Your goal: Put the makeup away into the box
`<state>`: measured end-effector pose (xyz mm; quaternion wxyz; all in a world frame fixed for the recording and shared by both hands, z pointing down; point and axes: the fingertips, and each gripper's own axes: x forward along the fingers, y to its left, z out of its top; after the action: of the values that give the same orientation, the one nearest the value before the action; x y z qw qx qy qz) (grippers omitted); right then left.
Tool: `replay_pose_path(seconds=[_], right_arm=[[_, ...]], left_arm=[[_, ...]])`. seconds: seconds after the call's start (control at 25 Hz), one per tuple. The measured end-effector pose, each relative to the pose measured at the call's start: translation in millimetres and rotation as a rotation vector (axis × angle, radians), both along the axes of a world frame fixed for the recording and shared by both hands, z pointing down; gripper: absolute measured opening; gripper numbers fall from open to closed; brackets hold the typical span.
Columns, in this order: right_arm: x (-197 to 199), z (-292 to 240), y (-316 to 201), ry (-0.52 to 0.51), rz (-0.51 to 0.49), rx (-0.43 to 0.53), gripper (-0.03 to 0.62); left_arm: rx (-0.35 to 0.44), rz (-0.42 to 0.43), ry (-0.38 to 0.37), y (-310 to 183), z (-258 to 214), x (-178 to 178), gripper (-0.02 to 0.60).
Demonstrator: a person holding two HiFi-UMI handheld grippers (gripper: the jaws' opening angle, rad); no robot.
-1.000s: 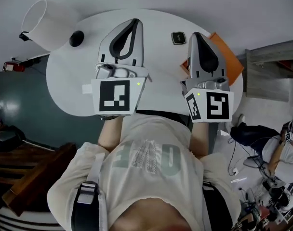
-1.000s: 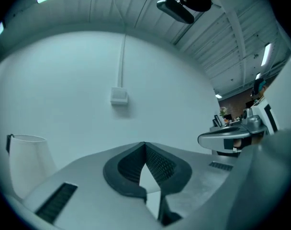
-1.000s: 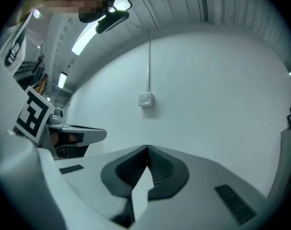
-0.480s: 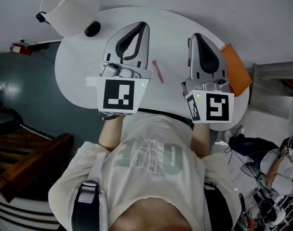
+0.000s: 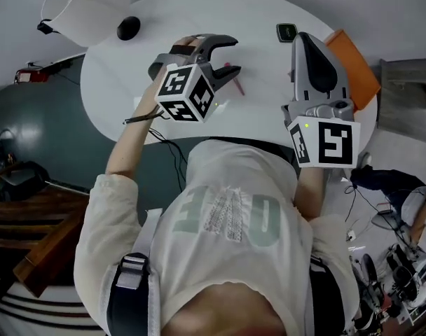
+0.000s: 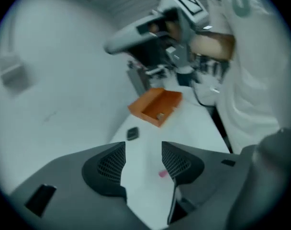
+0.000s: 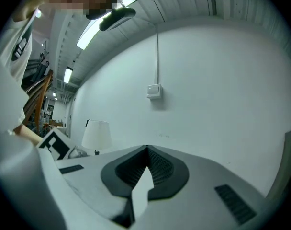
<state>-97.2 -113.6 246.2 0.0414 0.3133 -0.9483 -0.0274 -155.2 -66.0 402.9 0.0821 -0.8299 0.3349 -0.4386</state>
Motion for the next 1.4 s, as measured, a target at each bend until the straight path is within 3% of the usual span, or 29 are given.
replay_pose_path(seconds=[0.08,0.2,0.4,0.64,0.8,1.0,1.28,1.4], right_arm=[[8,10,-1,0.018,0.022,-0.023,0.000],[20,22,0,0.036,0.057,-0.054,0.000],[40,34,0,0.057,0.103,-0.088,0.000],[53,41,0,0.073,0.140,-0.107,0.000],[62,43,-1,0.069,0.163,-0.118,0.000],[66,46,0,0.074,0.173,-0.124,0.000],[69,47,0,0.106,0.180,-0.108,0.000],[71,47,1,0.102,0.183,-0.110,0.000]], left_arm=[[-0.169,0.225,-0.139,27,54,13,0.221],[-0.341,0.347,-0.302,50,117,12,0.221],[-0.400,0.486,-0.517,55,165,5,0.221],[-0.445,0.626,-0.648,51,190,13,0.219],[-0.527,0.669,-0.688,50,197,15,0.211],[-0.626,0.679,-0.656,48,197,17,0.190],[-0.643,0.699,-0.648,45,196,16,0.060],[-0.639,0.690,-0.637,47,196,15,0.051]])
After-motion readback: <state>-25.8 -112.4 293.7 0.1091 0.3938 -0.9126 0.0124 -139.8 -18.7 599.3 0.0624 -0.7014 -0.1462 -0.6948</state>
